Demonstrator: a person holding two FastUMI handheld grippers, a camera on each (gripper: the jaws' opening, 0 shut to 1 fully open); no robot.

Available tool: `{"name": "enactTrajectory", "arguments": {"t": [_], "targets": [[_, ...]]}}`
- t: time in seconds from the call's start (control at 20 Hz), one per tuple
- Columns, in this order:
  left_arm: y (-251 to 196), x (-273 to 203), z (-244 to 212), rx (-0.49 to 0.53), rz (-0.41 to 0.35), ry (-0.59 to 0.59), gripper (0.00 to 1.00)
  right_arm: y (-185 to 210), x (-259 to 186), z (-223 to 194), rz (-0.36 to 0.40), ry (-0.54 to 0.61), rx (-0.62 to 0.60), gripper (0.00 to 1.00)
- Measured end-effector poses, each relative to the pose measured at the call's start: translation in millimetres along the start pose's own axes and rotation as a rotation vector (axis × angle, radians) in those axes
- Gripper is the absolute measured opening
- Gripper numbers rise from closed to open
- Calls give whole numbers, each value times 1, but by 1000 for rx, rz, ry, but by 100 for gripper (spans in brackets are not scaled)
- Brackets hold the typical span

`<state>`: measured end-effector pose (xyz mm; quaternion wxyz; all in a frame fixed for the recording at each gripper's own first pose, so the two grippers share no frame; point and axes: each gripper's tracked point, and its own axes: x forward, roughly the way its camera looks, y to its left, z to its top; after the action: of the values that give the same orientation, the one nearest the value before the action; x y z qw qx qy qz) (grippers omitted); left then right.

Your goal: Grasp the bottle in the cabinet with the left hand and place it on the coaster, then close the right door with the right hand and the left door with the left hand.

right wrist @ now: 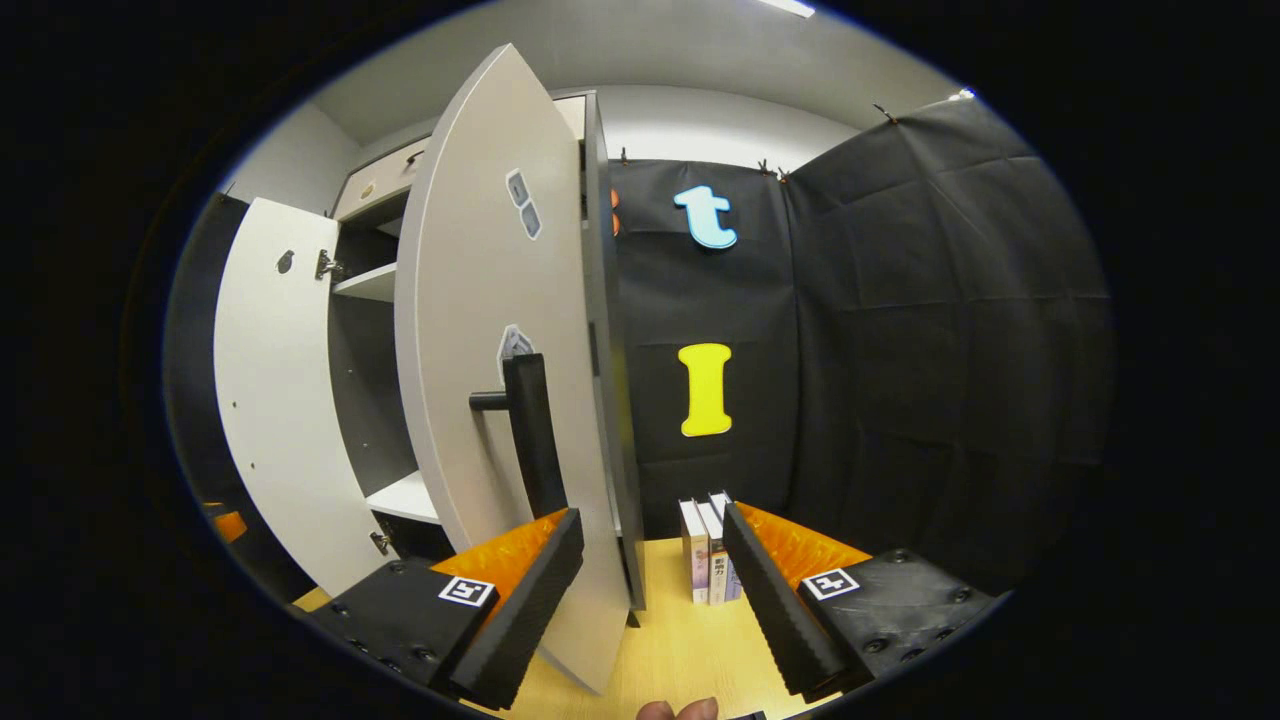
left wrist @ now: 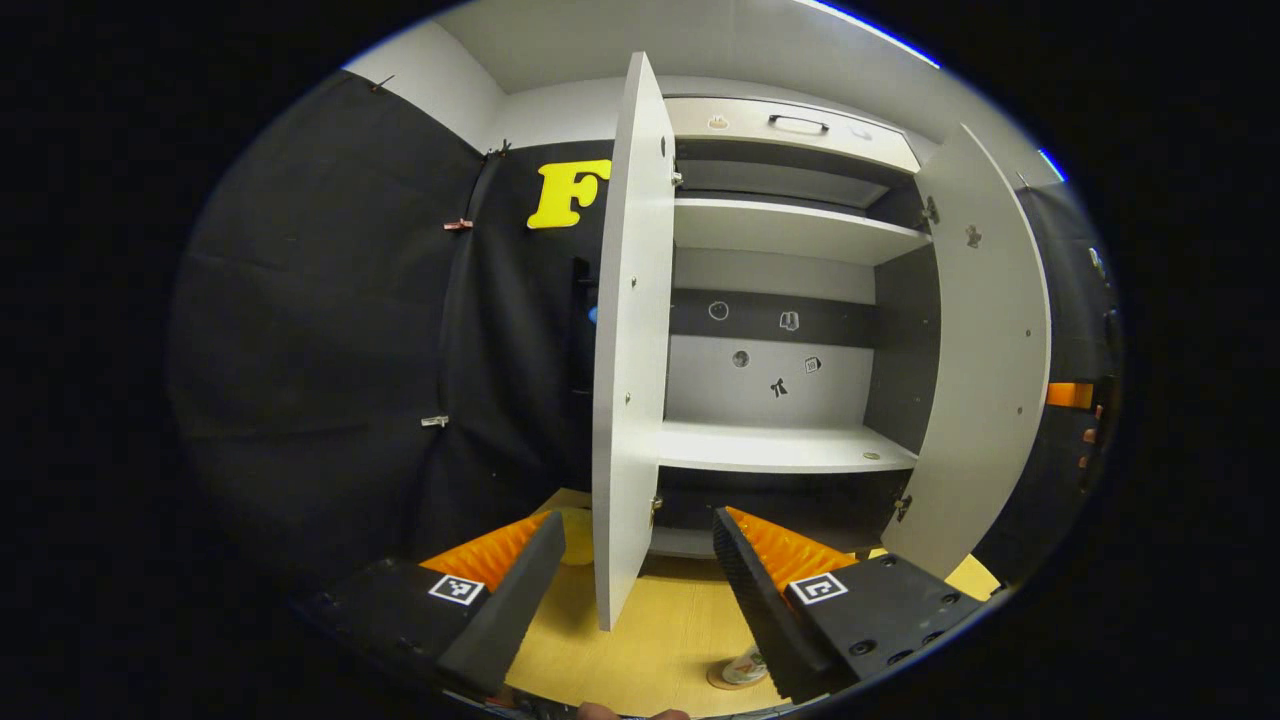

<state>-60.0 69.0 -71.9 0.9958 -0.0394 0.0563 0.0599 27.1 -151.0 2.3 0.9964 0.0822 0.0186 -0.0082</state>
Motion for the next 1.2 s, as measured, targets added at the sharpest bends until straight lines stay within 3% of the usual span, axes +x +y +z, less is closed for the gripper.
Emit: {"name": "enactTrajectory", "arguments": {"t": [0.75, 1.0, 1.2], "targets": [[22, -7, 7, 34, 4, -18, 95, 90, 25, -12, 149, 42, 2, 96], [38, -10, 13, 34, 31, -27, 95, 142, 41, -17, 226, 48, 1, 96], [54, -11, 16, 41, 58, -33, 95, 165, 57, -22, 238, 47, -9, 96]]}}
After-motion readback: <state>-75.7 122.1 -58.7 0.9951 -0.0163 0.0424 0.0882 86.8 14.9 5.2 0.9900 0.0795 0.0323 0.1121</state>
